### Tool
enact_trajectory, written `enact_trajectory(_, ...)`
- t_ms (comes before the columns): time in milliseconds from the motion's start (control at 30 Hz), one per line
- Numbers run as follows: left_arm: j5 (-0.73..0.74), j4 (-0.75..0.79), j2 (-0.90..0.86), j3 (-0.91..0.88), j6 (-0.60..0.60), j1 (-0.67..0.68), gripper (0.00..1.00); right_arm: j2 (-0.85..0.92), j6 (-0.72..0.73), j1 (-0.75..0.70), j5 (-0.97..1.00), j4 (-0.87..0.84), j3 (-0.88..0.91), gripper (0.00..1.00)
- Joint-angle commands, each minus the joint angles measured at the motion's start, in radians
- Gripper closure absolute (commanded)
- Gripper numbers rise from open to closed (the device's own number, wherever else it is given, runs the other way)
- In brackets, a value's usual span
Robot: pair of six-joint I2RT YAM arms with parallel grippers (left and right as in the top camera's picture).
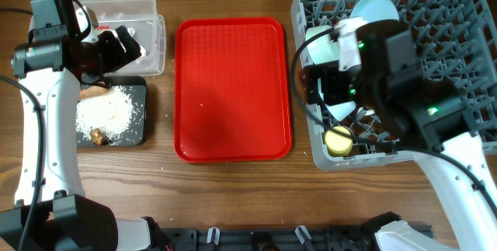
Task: Sort waste into correct bins and load items into the dishwasher rack
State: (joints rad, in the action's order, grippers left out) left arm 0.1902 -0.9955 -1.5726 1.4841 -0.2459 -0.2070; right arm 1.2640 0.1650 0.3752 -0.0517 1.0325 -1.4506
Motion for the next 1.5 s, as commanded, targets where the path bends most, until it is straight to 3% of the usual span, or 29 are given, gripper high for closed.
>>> enact_trajectory(0,-0.002,-0.001,0.002,0.01,0.005,-0.005,0.0,-0.017,-0.145,-0.101,-0.074,-0.063,0.011,0.0)
enact_trajectory(100,-0.002,-0.001,0.002,0.01,0.005,-0.005,0.0,-0.093,-0.298,-0.151,-0.147,-0.216,0.105,0.0)
enact_trajectory(233,-0.002,-0.001,0.002,0.01,0.005,-0.005,0.0,-0.268,-0.218,-0.174,-0.149,-0.502,0.372,0.0)
enact_trajectory(433,-0.002,-0.001,0.002,0.01,0.005,-0.005,0.0,-0.557,-0.213,-0.274,-0.197,-0.935,0.833,0.0)
enact_trajectory(533,-0.002,-0.001,0.002,0.01,0.005,-0.005,0.0,-0.703,-0.179,-0.315,-0.205,-1.045,1.014,0.0)
enact_trajectory(700,-0.002,-0.001,0.002,0.01,0.005,-0.005,0.0,-0.964,-0.162,-0.342,-0.18,-1.105,1.246,0.0)
enact_trajectory(933,-0.002,-0.001,0.002,0.01,0.005,-0.005,0.0,-1.133,-0.162,-0.342,-0.158,-1.188,1.434,0.0)
enact_trajectory(1167,-0.002,-0.001,0.002,0.01,0.005,-0.005,0.0,-1.228,-0.162,-0.343,-0.147,-1.043,1.445,0.0)
enact_trajectory(1467,-0.002,-0.001,0.002,0.01,0.005,-0.005,0.0,-1.259,-0.163,-0.343,-0.148,-1.049,1.445,0.0)
